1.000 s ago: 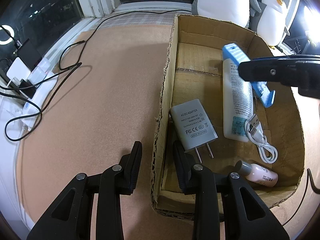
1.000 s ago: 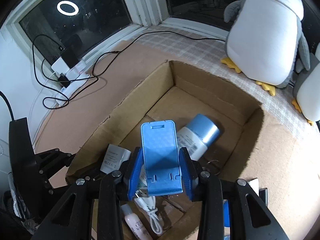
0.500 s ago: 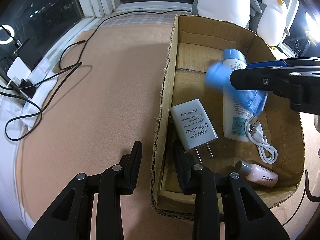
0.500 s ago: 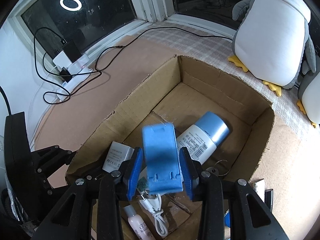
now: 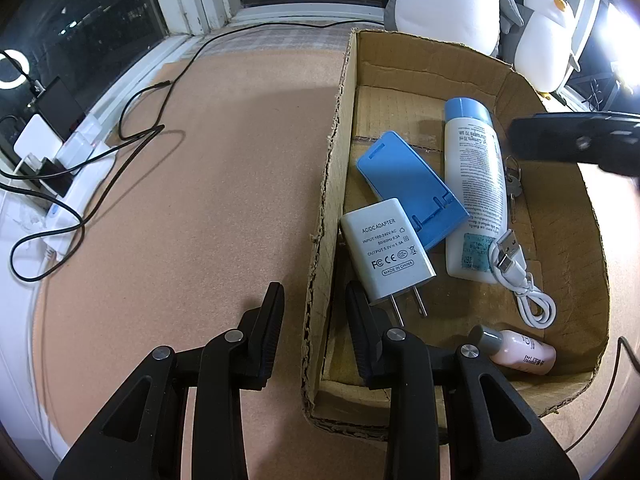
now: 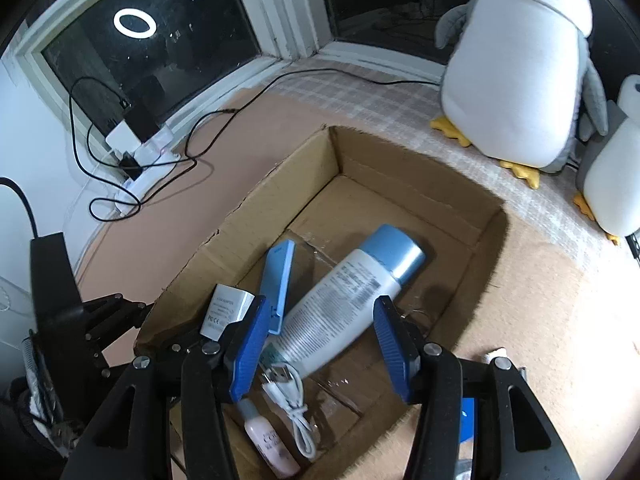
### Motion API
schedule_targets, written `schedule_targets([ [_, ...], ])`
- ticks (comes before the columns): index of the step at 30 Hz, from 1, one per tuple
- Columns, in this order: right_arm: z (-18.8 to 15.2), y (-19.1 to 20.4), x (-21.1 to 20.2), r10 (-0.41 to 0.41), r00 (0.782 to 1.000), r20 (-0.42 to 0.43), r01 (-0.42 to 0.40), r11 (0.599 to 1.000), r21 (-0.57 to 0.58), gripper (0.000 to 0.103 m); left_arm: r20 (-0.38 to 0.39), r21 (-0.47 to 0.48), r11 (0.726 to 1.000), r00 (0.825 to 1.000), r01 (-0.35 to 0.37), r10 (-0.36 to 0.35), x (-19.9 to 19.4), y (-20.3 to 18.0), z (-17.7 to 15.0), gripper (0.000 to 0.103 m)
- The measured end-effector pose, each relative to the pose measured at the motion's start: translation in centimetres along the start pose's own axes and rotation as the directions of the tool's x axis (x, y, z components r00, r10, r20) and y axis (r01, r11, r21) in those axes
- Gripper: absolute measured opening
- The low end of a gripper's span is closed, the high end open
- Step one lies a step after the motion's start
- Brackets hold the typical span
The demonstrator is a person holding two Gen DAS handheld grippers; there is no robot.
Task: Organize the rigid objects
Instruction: 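Carry the blue phone stand into the box and open the right gripper, then move the right gripper back toward the remaining items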
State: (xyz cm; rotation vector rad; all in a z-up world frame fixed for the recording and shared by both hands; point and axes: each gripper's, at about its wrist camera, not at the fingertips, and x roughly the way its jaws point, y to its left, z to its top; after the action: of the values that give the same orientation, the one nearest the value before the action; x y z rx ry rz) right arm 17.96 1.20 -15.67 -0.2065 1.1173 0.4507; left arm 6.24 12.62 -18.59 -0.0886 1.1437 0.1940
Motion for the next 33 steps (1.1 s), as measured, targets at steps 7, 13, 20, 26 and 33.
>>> schedule_targets([
  [7, -0.7, -3.0, -3.0, -0.008, 1.0, 0.025, 0.007, 0.999, 0.043, 0.049, 0.0, 0.001, 1.0, 1.0, -0.002, 0.002, 0.0, 0.0, 0.0, 0.03],
  [13, -2.4, -7.1, -5.3, -0.063, 0.997, 0.033, 0.06, 0.993, 0.097, 0.049, 0.0, 0.002, 1.0, 1.0, -0.002, 0.002, 0.0, 0.0, 0.0, 0.03],
  [20, -4.6, -11.5, -6.2, -0.128, 0.992, 0.007, 0.125, 0.978, 0.167, 0.049, 0.0, 0.004, 1.0, 1.0, -0.005, 0.005, -0.1, 0.1, 0.0, 0.03],
  [26, -6.1, -13.8, -5.2, -0.162, 0.986, -0.04, 0.166, 0.969, 0.183, 0.049, -0.001, 0.004, 1.0, 1.0, -0.007, 0.007, 0.0, 0.1, 0.1, 0.03],
  [33, -7.1, -14.6, -2.8, -0.16, 0.982, -0.102, 0.175, 0.97, 0.168, 0.036, -0.001, 0.004, 1.0, 1.0, -0.007, 0.007, 0.0, 0.1, 0.1, 0.03],
])
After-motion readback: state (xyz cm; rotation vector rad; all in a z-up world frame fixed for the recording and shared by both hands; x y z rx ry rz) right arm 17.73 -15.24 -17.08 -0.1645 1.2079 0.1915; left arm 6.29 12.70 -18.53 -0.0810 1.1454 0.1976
